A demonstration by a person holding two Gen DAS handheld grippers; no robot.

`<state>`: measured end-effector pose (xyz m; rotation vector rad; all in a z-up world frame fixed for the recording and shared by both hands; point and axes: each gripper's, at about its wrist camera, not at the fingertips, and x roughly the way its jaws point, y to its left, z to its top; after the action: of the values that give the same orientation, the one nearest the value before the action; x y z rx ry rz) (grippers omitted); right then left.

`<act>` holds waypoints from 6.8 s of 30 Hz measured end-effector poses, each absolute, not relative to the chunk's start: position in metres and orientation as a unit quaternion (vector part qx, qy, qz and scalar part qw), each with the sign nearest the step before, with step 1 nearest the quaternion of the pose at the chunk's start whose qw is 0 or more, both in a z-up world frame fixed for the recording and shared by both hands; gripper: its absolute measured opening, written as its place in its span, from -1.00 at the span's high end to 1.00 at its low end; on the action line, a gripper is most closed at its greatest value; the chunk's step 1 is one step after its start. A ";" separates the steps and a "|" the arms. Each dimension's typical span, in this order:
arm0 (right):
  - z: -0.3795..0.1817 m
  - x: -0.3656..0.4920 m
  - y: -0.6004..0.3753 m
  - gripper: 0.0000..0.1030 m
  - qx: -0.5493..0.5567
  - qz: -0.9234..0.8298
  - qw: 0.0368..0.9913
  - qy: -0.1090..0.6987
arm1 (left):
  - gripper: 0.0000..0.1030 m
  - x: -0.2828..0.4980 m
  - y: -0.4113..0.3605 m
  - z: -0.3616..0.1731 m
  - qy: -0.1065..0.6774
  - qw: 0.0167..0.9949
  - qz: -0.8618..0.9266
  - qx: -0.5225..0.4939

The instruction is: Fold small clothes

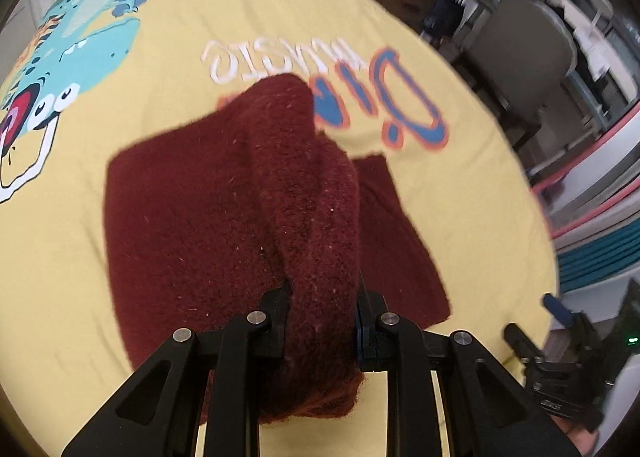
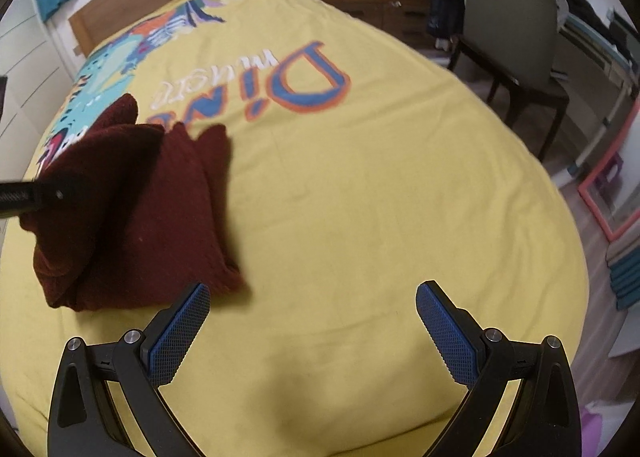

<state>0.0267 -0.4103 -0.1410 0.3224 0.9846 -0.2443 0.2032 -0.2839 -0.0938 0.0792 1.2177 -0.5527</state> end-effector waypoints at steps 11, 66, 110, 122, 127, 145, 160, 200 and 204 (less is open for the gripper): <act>-0.150 0.020 -0.411 -0.99 0.169 -0.107 0.855 0.479 | 0.30 0.206 -0.308 -0.120 0.576 0.789 -0.193 0.092; -0.090 0.163 -0.323 0.59 0.081 0.027 0.823 0.562 | -0.98 0.175 -0.105 -0.099 0.579 0.801 -0.155 0.017; -0.200 0.185 -0.354 -0.98 0.200 0.043 0.774 0.599 | -0.99 0.250 -0.216 -0.168 0.630 0.755 -0.182 0.014; -0.199 0.186 -0.347 -0.48 0.223 0.072 0.772 0.591 | -0.95 0.241 -0.213 -0.174 0.615 0.764 -0.193 0.019; -0.186 0.183 -0.336 0.08 0.215 0.076 0.780 0.582 | -0.50 0.238 -0.215 -0.173 0.612 0.761 -0.213 0.010; -0.089 0.179 -0.239 0.26 0.158 0.134 0.831 0.516 | 0.17 0.224 -0.127 -0.064 0.535 0.799 -0.274 -0.012; -0.154 0.213 -0.162 -0.20 0.113 0.108 0.804 0.573 | -0.15 0.204 -0.029 -0.136 0.569 0.796 -0.202 -0.040; -0.153 0.151 -0.214 -0.99 0.096 0.053 0.862 0.495 | -0.99 0.179 -0.027 -0.147 0.533 0.838 -0.118 0.016; -0.120 0.129 -0.218 -0.99 0.101 0.050 0.880 0.462 | -0.98 0.163 -0.024 -0.123 0.515 0.850 -0.105 0.026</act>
<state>0.1287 -0.2182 -0.1201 0.2099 0.9622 0.1038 0.1630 -0.0238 -0.1228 0.0547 1.0848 -0.2221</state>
